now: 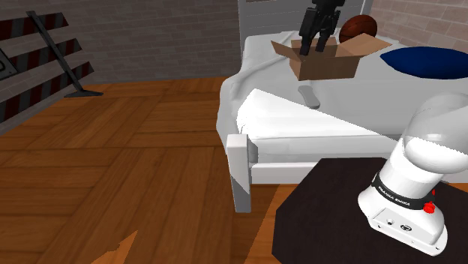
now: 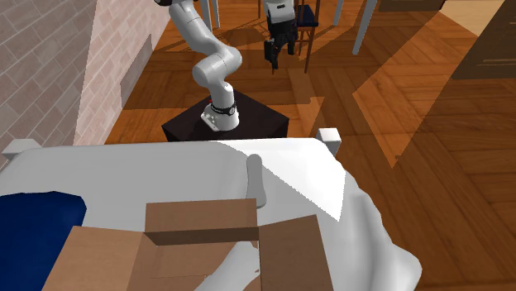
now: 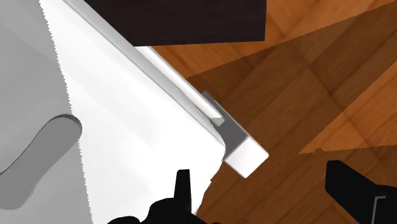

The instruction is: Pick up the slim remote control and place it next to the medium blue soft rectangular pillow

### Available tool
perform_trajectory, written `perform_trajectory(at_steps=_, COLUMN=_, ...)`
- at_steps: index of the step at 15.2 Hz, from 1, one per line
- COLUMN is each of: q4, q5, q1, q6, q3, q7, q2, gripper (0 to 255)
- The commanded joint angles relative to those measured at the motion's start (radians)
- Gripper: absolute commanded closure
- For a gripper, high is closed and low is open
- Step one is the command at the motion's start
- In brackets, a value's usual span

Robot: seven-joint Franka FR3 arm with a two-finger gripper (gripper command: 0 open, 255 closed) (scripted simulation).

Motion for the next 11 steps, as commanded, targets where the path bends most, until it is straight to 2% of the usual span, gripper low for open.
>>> perform_trajectory(at_steps=1, q4=0.0, q5=0.0, q1=0.0, q6=0.0, q3=0.0, q7=0.0, q2=0.0, gripper=0)
perform_trajectory(at_steps=11, q4=-0.057, q5=-0.069, q1=-0.112, q6=0.24, q3=-0.048, q7=0.074, q2=0.215, gripper=0)
